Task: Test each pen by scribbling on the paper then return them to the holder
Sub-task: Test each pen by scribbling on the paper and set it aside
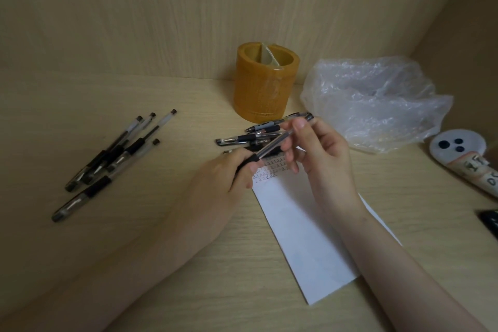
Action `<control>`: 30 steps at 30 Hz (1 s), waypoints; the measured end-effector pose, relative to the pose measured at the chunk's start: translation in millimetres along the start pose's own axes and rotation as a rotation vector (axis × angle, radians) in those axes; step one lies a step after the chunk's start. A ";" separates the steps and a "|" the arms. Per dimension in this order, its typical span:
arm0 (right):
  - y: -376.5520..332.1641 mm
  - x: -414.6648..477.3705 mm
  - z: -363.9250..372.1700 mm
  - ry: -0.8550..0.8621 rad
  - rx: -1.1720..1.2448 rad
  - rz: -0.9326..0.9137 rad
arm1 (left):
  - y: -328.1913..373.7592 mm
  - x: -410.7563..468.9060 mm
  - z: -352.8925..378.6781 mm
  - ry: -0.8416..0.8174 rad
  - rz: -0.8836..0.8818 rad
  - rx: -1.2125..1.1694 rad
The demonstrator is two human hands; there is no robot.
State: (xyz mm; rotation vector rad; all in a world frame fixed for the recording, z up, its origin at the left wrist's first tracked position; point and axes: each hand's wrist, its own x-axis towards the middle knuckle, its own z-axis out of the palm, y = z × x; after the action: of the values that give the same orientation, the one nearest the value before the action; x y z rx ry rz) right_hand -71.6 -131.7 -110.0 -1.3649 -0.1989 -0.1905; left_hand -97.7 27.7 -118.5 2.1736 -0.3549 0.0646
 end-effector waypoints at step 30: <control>-4.1 14.4 -23.9 -0.019 0.136 0.324 | 4.0 -8.6 -2.8 -0.250 0.084 0.249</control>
State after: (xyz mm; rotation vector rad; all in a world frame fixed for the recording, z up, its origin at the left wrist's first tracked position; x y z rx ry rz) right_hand -58.0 -156.2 -107.1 -1.2450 -0.0048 0.1053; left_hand -106.9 29.8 -115.2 2.4189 -0.6078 -0.1233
